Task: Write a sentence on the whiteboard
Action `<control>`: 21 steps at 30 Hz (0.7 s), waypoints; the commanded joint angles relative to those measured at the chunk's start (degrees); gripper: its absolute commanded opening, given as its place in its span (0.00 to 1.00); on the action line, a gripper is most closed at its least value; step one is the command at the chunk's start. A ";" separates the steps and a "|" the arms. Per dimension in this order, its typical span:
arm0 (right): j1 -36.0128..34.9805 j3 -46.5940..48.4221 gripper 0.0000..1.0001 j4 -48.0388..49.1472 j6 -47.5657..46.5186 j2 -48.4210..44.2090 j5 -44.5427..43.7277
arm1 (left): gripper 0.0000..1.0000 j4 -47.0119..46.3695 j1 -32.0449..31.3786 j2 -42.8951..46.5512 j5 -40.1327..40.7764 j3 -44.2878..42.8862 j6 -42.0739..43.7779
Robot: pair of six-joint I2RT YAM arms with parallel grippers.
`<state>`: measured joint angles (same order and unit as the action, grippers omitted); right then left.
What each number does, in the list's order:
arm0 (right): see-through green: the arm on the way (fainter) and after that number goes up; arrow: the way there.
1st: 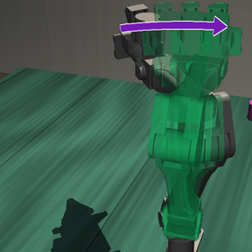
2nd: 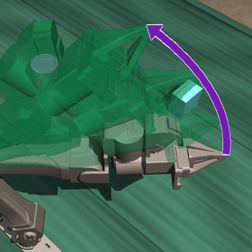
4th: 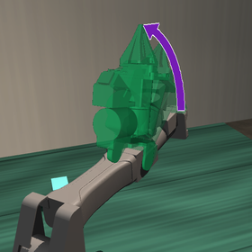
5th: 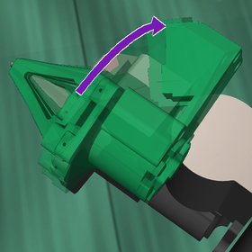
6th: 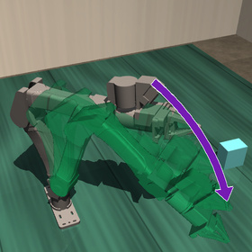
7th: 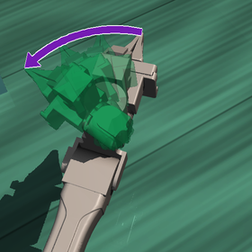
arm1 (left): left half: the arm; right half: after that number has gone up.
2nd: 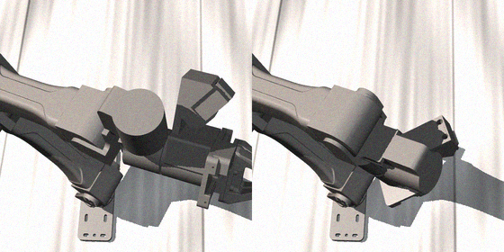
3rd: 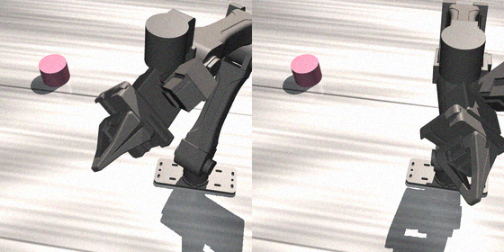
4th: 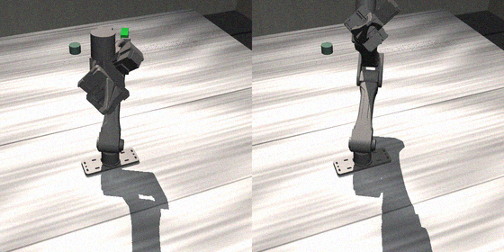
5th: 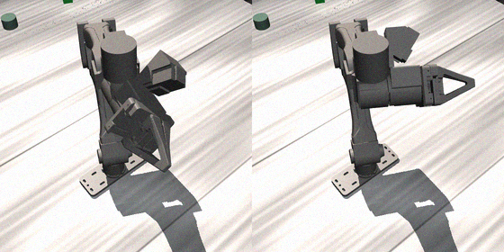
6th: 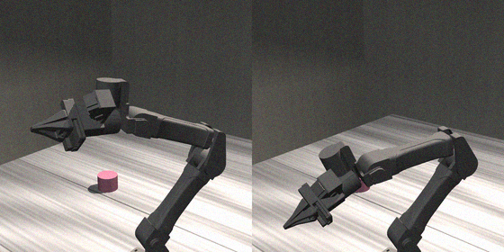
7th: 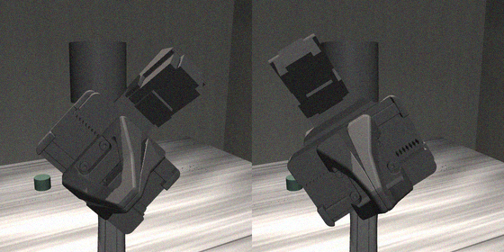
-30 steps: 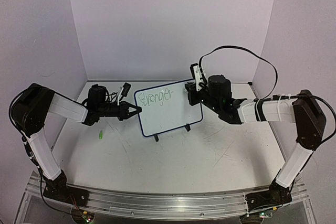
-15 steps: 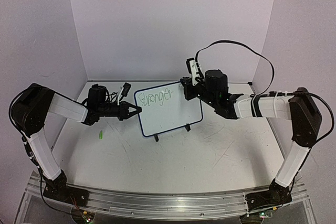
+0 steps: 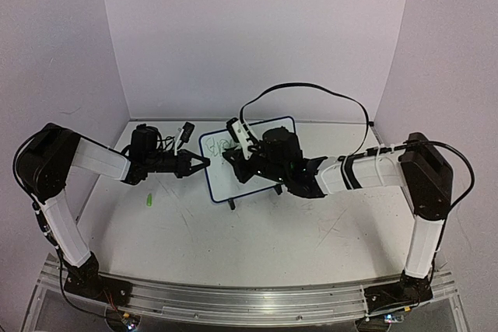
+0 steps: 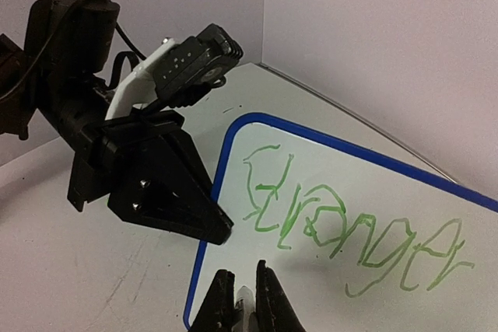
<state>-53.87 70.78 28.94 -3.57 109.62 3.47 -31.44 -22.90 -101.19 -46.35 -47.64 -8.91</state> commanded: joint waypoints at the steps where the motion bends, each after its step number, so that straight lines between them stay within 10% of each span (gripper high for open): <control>1: 0.62 5.44 0.00 0.13 -0.23 2.77 -0.03 | 0.00 2.93 0.72 -0.61 6.50 -1.54 5.30; 21: -0.82 10.86 0.00 -2.29 -1.25 8.18 -1.51 | 0.00 3.18 0.73 -0.94 5.91 -1.95 5.23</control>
<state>-54.26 79.03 25.61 -4.31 116.86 3.29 -31.32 -22.90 -101.20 -46.39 -47.69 -8.91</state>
